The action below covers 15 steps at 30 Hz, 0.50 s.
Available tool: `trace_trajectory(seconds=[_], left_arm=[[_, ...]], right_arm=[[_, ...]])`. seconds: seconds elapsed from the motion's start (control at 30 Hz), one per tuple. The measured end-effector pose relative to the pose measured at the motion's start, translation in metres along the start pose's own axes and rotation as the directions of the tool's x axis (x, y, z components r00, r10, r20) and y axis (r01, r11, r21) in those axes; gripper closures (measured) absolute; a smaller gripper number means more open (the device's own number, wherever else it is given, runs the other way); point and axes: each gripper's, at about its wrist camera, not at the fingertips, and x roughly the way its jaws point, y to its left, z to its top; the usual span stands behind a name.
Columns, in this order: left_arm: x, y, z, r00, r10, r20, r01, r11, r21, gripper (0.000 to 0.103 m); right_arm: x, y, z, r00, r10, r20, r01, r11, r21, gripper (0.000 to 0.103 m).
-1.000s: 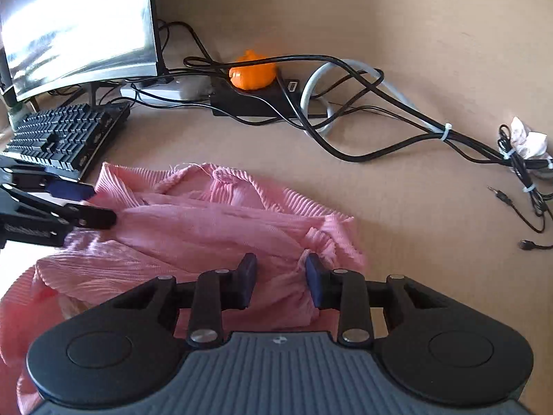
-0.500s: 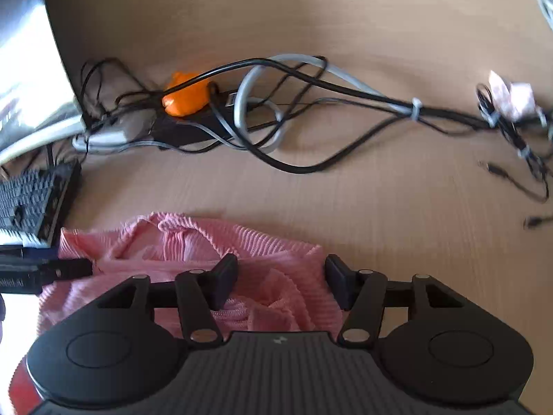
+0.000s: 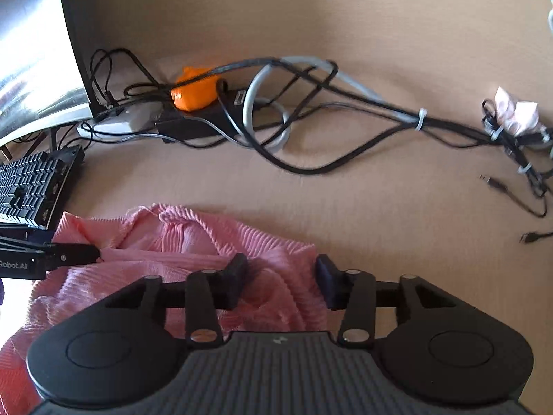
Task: Fold clothes
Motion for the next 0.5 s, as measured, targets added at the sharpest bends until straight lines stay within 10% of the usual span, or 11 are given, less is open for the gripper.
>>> trace_trajectory(seconds=[0.07,0.23,0.5], left_arm=[[0.001,-0.001,0.0,1.0,-0.004,0.008,0.004,1.0,0.008,0.039],[-0.007,-0.015,-0.002,1.0,0.011,0.025,-0.013,0.996,0.086,0.091],[-0.125,-0.023,-0.03,0.979,-0.176,0.102,0.151,0.964,0.218,0.092]], right_arm=[[0.001,0.002,-0.001,1.0,0.011,0.006,-0.011,1.0,-0.014,0.055],[-0.006,0.007,-0.002,0.999,0.052,0.005,-0.052,0.998,-0.034,0.087],[-0.133,0.025,-0.03,0.985,0.117,0.125,-0.105,0.989,-0.101,0.09]])
